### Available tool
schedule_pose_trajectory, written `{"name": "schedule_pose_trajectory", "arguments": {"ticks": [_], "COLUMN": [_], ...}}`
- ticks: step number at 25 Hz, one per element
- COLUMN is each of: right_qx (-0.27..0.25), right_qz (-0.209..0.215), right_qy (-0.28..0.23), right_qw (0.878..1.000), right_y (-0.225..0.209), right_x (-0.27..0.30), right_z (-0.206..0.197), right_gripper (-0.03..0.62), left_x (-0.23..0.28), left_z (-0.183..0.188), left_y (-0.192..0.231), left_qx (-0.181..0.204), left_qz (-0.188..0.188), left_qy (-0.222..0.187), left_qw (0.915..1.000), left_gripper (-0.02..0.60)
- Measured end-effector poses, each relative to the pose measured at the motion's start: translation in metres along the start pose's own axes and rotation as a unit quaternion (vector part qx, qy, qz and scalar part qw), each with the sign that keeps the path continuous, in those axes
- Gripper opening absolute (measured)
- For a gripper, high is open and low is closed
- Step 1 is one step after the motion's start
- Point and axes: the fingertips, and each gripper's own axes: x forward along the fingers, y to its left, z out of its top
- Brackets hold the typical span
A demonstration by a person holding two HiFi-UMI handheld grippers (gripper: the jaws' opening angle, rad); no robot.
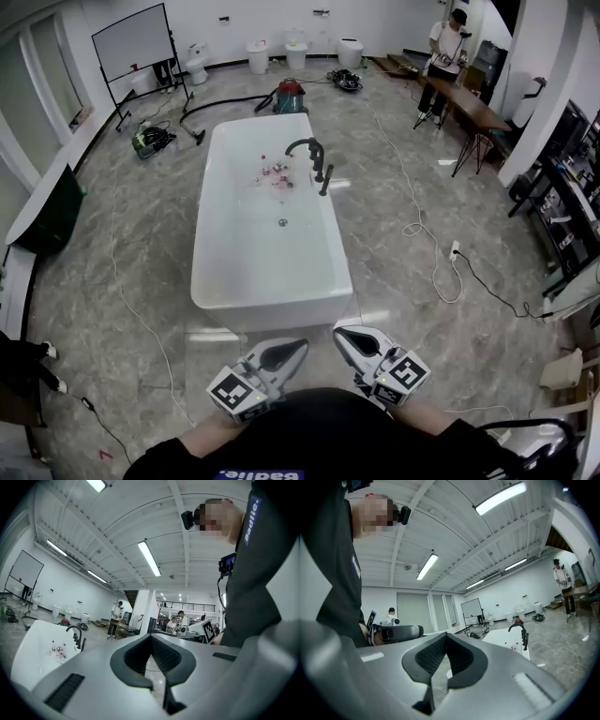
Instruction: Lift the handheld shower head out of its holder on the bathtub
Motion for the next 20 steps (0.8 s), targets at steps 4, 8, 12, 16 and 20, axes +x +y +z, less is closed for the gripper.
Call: {"name": "schedule_pose_trajectory", "arguments": {"ticks": [4,8,12,16,20], "right_qx": [-0.010,-0.011,0.000,0.000,0.010], "right_qz": [0.007,0.019,0.028,0.041,0.037], "right_qy": [-0.002,-0.003,-0.005,0.004,0.003], "right_qw": [1.000,1.000,1.000,0.999,0.999], "right_y": [-0.009,-0.018,-0.035,-0.047,-0.063], "right_x": [-0.007,-0.021,-0.042,-0.053,-0.053], "right_z": [0.000,0.003,0.002,0.001,0.004], "right_gripper": [0.002,0.002,0.002,0.002,0.002], "left_x": [0.007,0.020,0.040,0.052,0.064], "left_z": [0.005,-0.004,-0.009,-0.016,-0.001], "left_y": [-0.002,-0.011,-0.023,-0.029,-0.022], "left_qx": [0.005,0.010,0.008,0.013,0.014], "left_qz": [0.010,0.022,0.040,0.053,0.065], "left_qy": [-0.004,-0.010,-0.015,-0.019,-0.038], "left_qw": [0.9999,0.9997,0.9990,0.9983,0.9971], "left_gripper": [-0.006,-0.006,-0.006,-0.006,-0.006]}}
